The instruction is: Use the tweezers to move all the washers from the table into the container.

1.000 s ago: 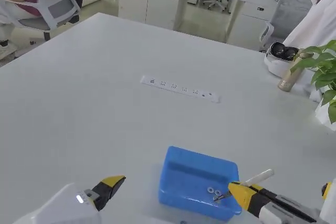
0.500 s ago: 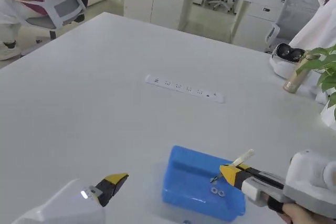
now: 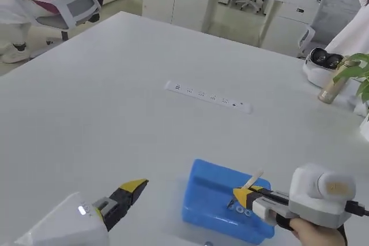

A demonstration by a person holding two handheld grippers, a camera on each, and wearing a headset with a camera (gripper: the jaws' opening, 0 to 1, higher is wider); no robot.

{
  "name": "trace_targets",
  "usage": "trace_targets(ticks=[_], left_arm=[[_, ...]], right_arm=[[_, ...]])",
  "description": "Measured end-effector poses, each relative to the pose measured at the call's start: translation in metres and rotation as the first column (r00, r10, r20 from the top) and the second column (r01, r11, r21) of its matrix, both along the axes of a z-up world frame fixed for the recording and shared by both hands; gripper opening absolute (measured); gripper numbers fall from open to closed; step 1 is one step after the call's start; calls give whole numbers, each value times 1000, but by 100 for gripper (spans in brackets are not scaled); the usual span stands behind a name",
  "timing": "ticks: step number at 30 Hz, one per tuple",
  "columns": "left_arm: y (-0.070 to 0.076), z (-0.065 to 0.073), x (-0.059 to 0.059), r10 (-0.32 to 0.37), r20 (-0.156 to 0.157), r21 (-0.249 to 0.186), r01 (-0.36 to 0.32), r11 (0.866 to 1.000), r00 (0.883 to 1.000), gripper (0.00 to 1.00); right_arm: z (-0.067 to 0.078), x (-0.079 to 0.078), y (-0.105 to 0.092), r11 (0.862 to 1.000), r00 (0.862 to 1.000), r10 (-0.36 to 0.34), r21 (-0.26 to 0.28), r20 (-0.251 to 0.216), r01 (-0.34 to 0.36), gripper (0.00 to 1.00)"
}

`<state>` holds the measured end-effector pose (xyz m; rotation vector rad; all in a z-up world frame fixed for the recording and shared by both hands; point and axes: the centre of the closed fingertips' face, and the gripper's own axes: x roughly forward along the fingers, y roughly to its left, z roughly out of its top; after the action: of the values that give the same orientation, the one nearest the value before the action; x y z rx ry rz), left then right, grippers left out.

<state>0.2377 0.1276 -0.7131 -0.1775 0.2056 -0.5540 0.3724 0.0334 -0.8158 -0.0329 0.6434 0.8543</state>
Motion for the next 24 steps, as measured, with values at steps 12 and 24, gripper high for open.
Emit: trace_targets(ticks=[12, 24], left_arm=[[-30, -14, -21, -114, 31, 212, 105, 972, 993, 99], [-17, -2, -17, -41, 30, -15, 41, 999, 999, 99]], right_arm=[[17, -15, 9, 995, 991, 98, -32, 93, -95, 3], [78, -44, 13, 987, 968, 120, 77, 221, -140, 3]])
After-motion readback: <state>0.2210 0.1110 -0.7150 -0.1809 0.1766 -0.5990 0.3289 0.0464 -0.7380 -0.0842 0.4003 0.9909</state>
